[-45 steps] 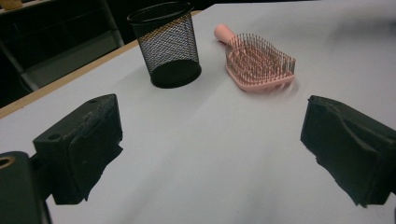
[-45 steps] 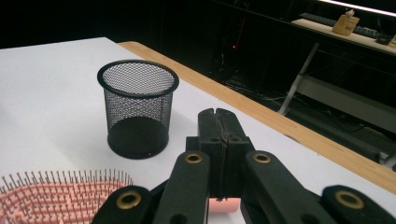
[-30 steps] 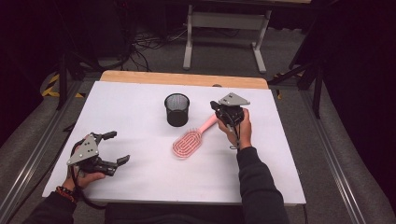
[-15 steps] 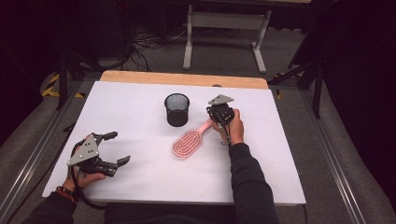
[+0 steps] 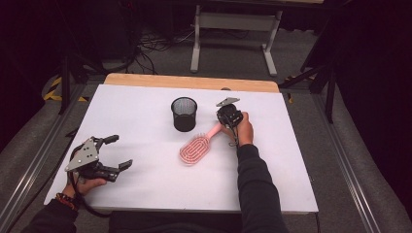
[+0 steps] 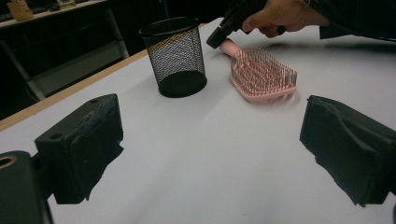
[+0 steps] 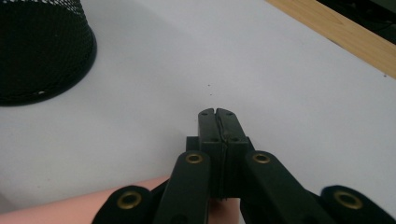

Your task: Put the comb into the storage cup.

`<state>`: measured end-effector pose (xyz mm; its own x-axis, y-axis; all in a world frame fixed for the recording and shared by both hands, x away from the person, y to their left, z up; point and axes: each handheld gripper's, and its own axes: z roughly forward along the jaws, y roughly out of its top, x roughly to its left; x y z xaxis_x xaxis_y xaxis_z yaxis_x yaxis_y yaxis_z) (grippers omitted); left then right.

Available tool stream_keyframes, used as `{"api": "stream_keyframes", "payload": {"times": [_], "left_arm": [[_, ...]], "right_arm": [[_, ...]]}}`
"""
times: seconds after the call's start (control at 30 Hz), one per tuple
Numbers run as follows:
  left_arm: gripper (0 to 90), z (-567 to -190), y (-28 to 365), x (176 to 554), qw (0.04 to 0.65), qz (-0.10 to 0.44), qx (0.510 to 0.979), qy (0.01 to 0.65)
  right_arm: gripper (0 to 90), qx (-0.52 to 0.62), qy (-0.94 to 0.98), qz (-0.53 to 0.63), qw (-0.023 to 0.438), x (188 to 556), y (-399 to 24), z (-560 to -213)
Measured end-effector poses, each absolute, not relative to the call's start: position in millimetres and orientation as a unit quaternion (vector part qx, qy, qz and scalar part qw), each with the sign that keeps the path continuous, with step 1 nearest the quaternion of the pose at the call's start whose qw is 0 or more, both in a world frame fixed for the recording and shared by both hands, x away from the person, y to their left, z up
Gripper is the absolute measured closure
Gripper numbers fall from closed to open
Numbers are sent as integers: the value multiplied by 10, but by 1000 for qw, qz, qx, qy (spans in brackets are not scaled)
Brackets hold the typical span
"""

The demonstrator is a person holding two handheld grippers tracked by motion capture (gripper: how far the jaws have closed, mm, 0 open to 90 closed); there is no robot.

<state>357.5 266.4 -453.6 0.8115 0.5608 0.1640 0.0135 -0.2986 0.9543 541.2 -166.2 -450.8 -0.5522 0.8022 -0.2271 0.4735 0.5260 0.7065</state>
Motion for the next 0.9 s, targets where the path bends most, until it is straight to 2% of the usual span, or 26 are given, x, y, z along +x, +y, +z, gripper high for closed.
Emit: {"api": "stream_keyframes", "payload": {"times": [0.27, 0.73, 0.9], "left_arm": [[66, -4546, 2682, 3584, 563, 242, 767, 189], [66, -4574, 2653, 3592, 556, 237, 773, 192], [64, -4571, 2646, 3588, 550, 244, 775, 193]], "right_arm": [[896, 380, 839, 255, 294, 5403, -1548, -4515], [898, 394, 839, 239, 288, 5316, -1640, -4496], [898, 398, 845, 231, 272, 5266, -1721, -4486]]}}
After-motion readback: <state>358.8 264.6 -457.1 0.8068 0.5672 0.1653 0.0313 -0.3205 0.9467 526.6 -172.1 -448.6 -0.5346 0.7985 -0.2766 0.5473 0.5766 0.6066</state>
